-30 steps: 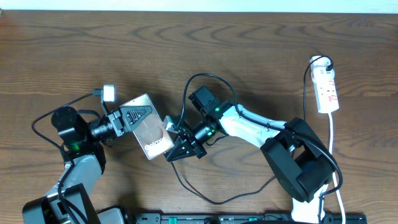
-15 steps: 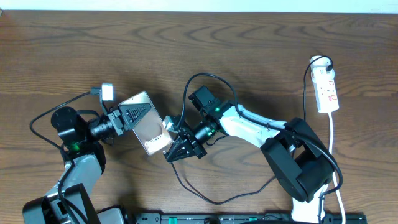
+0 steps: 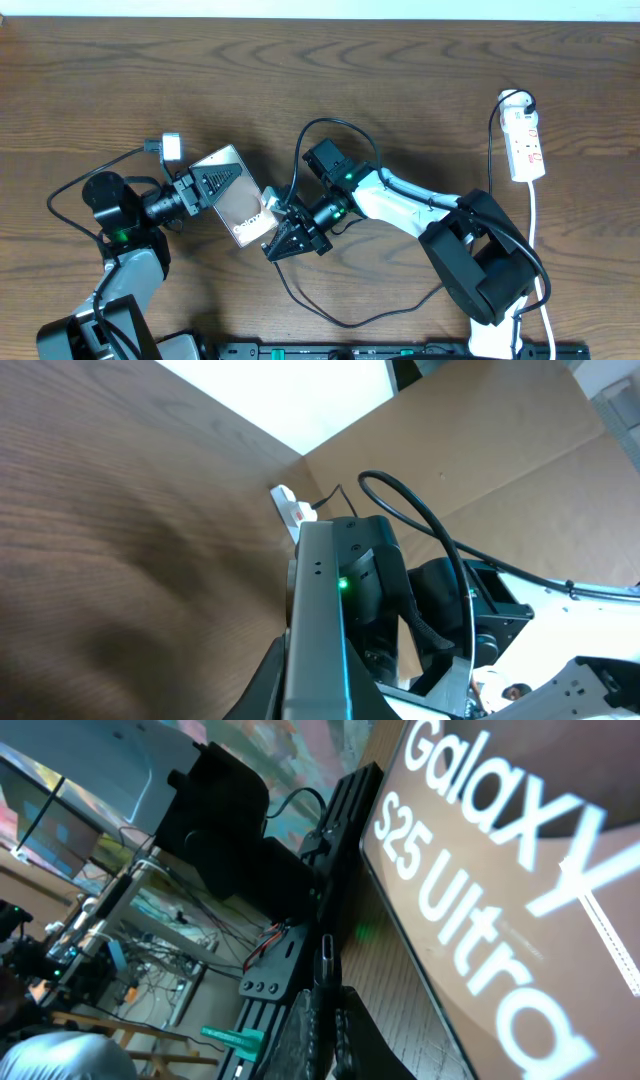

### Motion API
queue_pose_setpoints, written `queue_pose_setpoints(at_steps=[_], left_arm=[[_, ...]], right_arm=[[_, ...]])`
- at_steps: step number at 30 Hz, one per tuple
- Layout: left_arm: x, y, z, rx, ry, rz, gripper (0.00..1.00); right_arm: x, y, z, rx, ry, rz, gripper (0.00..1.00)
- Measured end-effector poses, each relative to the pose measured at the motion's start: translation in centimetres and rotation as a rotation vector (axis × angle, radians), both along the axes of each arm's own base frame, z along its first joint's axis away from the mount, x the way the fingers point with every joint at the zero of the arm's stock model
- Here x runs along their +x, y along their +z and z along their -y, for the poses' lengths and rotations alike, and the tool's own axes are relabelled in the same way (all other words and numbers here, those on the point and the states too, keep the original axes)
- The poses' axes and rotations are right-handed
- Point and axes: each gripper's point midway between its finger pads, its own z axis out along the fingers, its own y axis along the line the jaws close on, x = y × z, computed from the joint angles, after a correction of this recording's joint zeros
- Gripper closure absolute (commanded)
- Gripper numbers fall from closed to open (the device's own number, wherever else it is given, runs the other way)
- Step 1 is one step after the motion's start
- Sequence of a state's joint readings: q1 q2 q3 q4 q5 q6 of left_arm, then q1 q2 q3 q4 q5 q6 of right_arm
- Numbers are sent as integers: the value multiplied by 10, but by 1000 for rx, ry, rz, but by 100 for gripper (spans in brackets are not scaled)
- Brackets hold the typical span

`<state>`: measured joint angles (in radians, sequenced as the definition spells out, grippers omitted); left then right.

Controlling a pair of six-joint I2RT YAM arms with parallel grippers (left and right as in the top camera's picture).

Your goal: Plug charger to phone and switch on socket

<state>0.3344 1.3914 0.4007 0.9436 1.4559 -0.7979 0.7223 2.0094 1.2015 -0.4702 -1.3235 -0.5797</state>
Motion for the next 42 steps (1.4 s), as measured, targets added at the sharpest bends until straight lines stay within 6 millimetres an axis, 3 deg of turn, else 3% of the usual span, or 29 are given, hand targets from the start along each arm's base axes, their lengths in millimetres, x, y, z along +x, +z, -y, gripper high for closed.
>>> queue_pose_setpoints(at_steps=[42], left_arm=[[-3, 1, 2, -31, -18, -51, 92]], right_arm=[[8, -4, -5, -18, -27, 27, 99]])
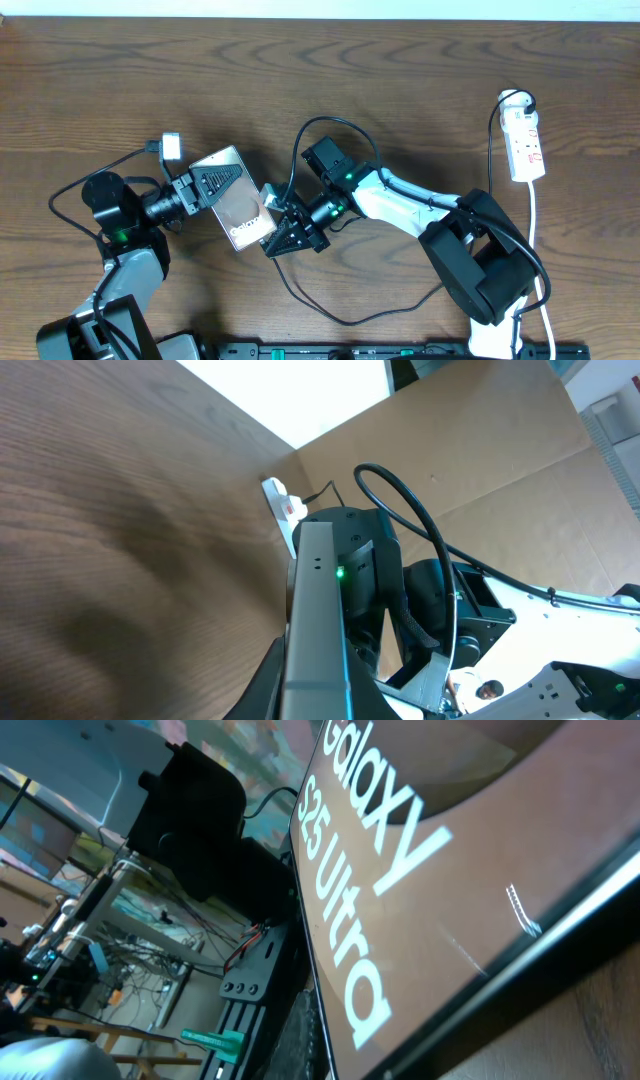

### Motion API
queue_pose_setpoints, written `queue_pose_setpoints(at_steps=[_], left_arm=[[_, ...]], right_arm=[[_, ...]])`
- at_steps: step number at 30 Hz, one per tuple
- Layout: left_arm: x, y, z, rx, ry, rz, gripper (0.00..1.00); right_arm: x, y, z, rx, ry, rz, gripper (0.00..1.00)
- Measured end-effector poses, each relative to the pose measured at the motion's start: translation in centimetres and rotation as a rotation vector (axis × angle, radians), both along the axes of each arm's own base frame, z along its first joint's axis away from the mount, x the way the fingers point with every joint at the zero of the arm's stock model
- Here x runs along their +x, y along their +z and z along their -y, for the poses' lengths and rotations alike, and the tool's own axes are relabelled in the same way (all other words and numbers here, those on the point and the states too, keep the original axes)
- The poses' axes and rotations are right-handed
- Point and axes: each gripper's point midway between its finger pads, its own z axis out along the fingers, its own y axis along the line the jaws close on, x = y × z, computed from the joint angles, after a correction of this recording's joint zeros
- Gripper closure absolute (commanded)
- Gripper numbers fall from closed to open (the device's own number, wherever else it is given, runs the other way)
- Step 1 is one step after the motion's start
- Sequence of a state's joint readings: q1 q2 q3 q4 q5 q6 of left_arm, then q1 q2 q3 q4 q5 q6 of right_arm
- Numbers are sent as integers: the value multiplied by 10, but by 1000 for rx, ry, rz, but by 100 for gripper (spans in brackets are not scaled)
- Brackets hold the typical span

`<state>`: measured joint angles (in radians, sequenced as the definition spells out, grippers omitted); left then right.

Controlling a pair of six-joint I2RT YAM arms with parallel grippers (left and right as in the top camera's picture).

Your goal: Plug charger to phone and switch on socket

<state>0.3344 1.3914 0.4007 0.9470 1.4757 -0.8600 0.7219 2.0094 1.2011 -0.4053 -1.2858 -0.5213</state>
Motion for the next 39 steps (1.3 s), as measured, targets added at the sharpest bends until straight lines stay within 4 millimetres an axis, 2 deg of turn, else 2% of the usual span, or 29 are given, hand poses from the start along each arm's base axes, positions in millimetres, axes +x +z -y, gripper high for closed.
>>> queue_pose_setpoints(at_steps=[39], left_arm=[[0, 0, 0, 10, 1, 18, 93]], right_arm=[[5, 2, -5, -3, -19, -12, 99]])
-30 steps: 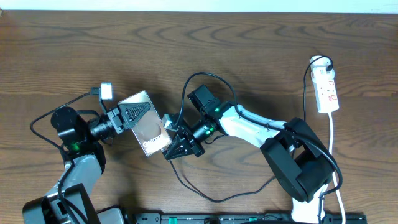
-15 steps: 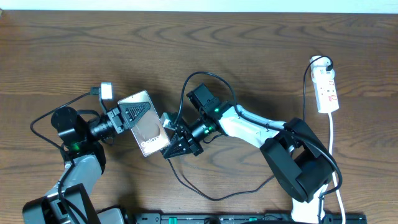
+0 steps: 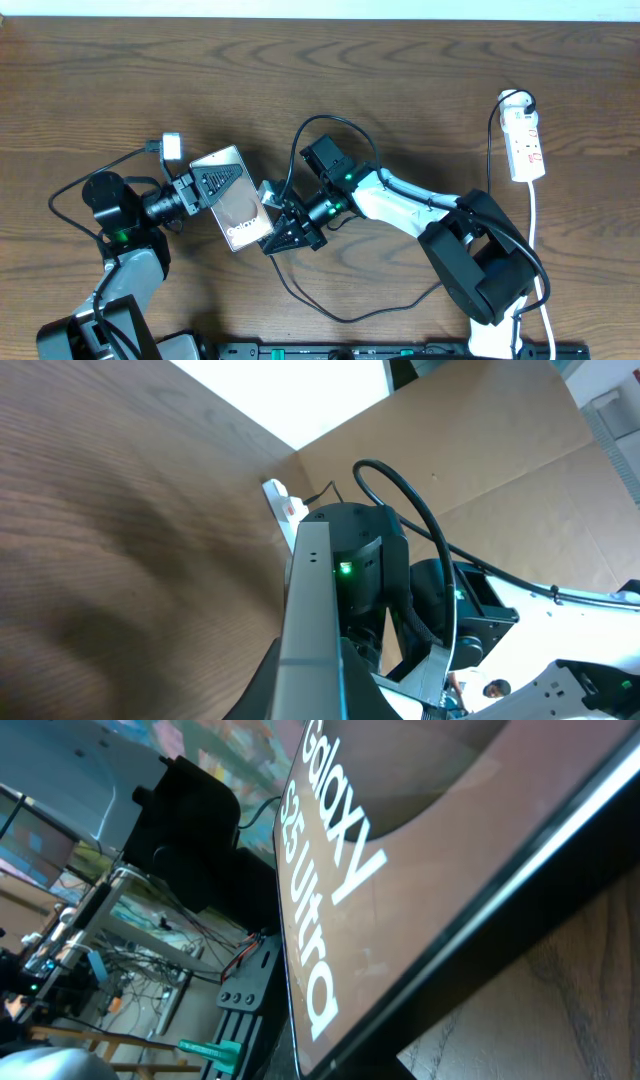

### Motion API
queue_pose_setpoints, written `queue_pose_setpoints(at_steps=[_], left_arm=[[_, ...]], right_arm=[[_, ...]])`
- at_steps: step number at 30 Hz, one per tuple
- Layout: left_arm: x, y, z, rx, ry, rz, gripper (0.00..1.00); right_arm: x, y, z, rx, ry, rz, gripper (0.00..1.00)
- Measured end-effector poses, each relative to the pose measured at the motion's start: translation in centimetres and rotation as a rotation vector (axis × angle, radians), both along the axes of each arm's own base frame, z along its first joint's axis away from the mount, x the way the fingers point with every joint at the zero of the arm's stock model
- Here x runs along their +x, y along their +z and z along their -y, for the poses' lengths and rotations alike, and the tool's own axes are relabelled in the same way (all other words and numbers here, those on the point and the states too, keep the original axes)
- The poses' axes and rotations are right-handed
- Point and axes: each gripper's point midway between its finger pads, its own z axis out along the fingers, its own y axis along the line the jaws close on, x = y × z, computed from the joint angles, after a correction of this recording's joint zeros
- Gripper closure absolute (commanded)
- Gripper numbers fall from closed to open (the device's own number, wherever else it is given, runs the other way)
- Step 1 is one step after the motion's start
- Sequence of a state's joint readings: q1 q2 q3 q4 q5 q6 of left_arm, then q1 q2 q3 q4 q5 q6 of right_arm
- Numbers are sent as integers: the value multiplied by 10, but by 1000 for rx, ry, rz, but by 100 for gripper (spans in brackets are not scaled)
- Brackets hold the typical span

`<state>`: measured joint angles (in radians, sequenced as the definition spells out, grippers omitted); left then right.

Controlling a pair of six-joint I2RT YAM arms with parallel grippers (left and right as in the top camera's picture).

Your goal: Plug charger to phone and switch on socket

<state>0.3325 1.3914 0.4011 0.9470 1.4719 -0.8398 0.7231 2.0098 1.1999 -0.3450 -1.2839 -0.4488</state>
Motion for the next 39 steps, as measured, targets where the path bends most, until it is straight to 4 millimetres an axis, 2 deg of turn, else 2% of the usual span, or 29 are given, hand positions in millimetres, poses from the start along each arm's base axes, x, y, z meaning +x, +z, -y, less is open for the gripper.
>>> queue_pose_setpoints(at_steps=[27, 39], left_arm=[[0, 2, -7, 31, 15, 67, 93], [0, 2, -7, 5, 16, 19, 93]], right_arm=[[-2, -1, 2, -17, 0, -19, 99], [-2, -1, 2, -16, 0, -19, 99]])
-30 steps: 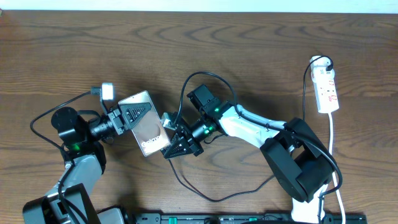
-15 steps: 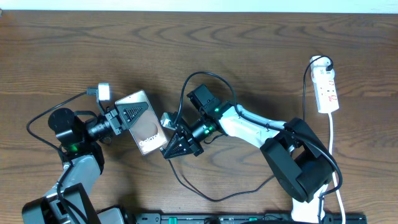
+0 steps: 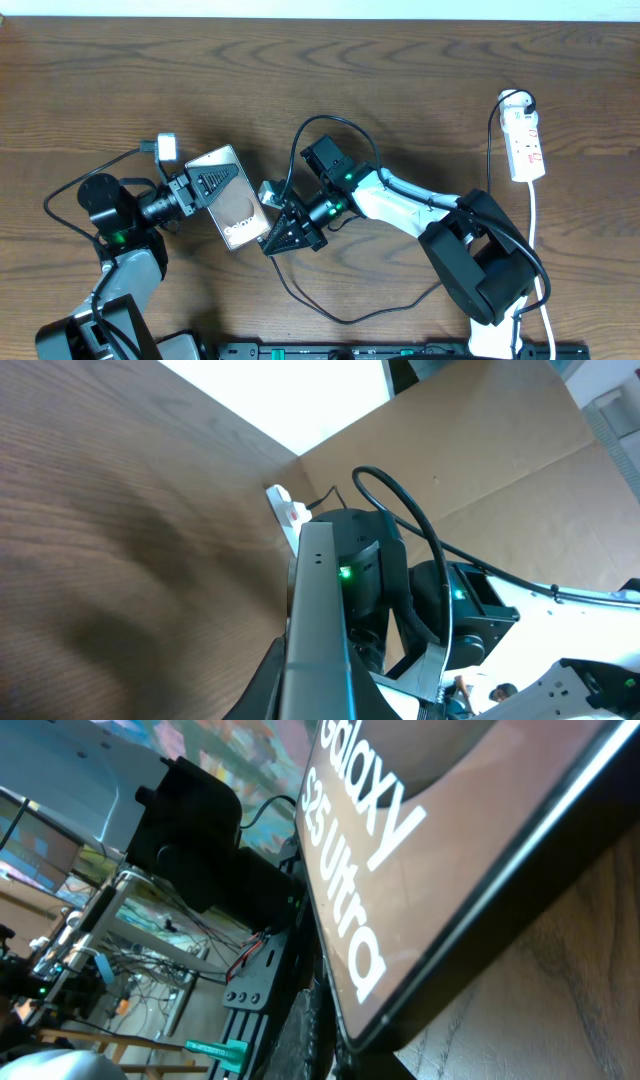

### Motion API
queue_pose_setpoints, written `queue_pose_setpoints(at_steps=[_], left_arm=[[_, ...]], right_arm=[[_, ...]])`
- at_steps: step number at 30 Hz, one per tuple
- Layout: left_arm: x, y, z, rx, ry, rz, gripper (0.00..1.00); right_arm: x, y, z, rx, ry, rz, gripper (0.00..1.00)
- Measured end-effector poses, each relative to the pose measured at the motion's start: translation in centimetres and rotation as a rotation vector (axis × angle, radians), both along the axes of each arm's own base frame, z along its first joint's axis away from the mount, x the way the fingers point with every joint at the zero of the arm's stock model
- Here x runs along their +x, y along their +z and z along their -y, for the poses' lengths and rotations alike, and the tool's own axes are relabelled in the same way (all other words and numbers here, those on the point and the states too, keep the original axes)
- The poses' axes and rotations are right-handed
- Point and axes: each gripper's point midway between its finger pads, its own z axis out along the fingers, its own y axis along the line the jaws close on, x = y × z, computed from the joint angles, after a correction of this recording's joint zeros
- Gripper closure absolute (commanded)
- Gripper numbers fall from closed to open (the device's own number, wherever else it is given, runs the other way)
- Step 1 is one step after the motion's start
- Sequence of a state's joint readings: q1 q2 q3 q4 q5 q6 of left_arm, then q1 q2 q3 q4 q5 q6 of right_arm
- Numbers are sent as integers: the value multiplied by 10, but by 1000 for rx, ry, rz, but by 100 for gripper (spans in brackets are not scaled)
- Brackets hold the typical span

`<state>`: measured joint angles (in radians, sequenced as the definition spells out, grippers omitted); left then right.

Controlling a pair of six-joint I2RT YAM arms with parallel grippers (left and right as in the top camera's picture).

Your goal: Plug charger to phone and switch on socket

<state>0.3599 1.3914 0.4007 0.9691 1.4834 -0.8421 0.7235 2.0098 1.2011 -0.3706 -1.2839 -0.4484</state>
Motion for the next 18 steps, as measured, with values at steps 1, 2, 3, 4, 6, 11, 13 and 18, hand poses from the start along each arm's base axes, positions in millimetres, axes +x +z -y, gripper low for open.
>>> queue_pose_setpoints(at_steps=[1, 2, 3, 4, 6, 11, 13, 18], left_arm=[[0, 0, 0, -4, 0, -7, 92], [0, 0, 0, -6, 1, -11, 93], [0, 0, 0, -9, 1, -16, 92], [0, 0, 0, -11, 1, -19, 92], [0, 0, 0, -12, 0, -21, 93], [-1, 0, 1, -11, -8, -17, 93], [-1, 0, 1, -11, -8, -17, 93], [-2, 0, 1, -11, -16, -17, 93]], right_arm=[[0, 0, 0, -1, 0, 0, 99], [0, 0, 0, 0, 0, 0, 99], [0, 0, 0, 0, 0, 0, 99], [0, 0, 0, 0, 0, 0, 99], [0, 0, 0, 0, 0, 0, 99], [0, 0, 0, 0, 0, 0, 99], [0, 0, 0, 0, 0, 0, 99], [0, 0, 0, -1, 0, 0, 99]])
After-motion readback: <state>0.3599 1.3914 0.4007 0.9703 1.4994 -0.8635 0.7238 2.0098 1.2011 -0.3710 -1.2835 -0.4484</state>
